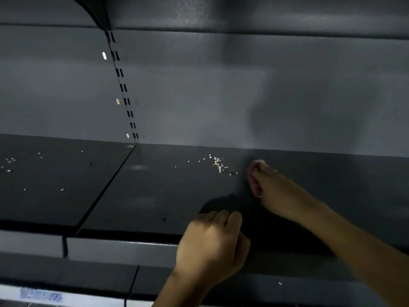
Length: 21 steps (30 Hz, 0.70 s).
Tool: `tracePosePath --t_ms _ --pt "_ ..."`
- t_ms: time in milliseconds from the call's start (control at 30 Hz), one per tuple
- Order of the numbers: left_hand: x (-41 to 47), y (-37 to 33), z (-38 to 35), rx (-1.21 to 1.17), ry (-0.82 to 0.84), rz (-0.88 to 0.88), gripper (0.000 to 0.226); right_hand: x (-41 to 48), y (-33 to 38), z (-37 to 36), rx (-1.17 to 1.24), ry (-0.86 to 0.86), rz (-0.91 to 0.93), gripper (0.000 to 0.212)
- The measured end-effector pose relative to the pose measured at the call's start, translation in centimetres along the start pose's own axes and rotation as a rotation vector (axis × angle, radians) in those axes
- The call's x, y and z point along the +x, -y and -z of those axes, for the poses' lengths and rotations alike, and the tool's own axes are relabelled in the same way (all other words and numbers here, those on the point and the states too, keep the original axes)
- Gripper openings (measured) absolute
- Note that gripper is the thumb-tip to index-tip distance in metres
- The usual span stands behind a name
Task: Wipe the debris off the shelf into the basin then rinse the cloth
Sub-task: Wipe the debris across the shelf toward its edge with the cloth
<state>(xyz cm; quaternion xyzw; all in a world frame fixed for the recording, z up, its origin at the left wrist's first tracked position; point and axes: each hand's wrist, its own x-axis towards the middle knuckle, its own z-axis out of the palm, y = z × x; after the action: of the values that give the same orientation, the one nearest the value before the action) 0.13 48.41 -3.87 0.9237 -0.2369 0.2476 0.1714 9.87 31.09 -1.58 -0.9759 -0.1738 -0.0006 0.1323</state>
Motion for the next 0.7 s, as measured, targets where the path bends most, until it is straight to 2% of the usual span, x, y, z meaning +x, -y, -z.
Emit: tracePosePath --t_ms 100,200,333,367,433,567,700 --pt "0.0 0.0 0.3 0.012 0.020 0.013 0.012 3.0 4.7 -2.1 0.017 -0.001 0.037 0.027" --pt "-0.2 0.1 0.6 0.036 0.036 -0.017 0.014 5.8 7.9 -2.5 0.171 0.037 0.066 0.025" --pt "-0.8 0.4 0.7 0.002 -0.037 -0.073 0.010 5.1 7.8 -1.0 0.333 -0.310 0.175 0.041" --pt "-1.1 0.7 0.9 -0.008 -0.067 -0.074 0.009 4.0 7.2 -0.3 0.385 -0.347 0.247 0.042" --pt "-1.9 1.5 1.2 0.001 -0.119 -0.068 0.010 1.6 5.5 1.0 0.388 -0.262 0.443 0.040" --pt "-4.2 4.3 2.6 0.056 -0.229 0.037 0.018 -3.0 4.1 0.6 0.366 0.127 0.667 0.040" --pt "-6.3 7.9 3.7 0.141 -0.341 0.146 0.026 -3.1 5.9 -1.8 0.285 0.199 0.770 0.050"
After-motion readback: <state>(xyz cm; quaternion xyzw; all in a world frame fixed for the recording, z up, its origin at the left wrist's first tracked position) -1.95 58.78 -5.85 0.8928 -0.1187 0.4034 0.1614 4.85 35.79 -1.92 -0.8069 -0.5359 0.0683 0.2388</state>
